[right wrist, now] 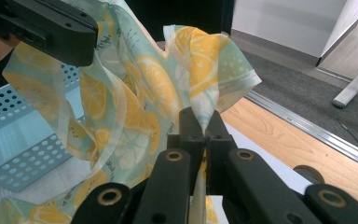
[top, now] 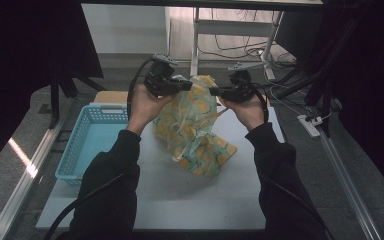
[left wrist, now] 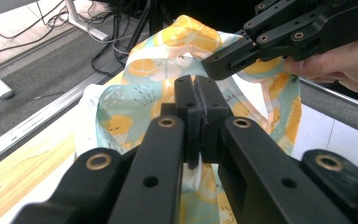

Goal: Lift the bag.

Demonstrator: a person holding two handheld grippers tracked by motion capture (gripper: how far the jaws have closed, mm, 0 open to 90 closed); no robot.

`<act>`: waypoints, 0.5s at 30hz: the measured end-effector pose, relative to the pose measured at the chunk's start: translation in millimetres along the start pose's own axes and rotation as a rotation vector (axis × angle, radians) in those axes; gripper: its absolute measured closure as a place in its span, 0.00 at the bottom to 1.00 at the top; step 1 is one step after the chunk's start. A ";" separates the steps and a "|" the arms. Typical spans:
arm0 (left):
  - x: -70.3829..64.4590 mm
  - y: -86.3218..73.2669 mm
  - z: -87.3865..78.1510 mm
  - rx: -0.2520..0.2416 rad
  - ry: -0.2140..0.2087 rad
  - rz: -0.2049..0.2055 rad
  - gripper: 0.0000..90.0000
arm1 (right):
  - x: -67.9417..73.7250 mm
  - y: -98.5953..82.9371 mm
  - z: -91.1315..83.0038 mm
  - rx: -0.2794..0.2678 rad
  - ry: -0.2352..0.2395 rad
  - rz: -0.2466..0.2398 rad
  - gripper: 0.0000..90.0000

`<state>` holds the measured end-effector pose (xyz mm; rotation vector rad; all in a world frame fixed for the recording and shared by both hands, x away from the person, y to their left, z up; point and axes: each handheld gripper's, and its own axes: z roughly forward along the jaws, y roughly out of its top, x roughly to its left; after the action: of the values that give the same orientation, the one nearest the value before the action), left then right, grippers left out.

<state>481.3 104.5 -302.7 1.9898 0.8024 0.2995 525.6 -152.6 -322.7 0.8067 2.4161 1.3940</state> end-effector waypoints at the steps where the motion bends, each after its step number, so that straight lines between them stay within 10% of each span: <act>1: -0.1 0.0 0.2 0.000 -0.008 0.003 0.96 | -0.1 0.0 -0.3 -0.002 0.002 0.004 0.98; 15: -0.6 -19.3 -8.0 0.023 0.038 0.048 0.27 | -8.5 -17.2 -1.9 0.000 0.012 0.043 0.59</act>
<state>468.7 116.2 -314.7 2.0328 0.7861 0.3582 525.9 -165.6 -337.0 0.8582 2.4215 1.4186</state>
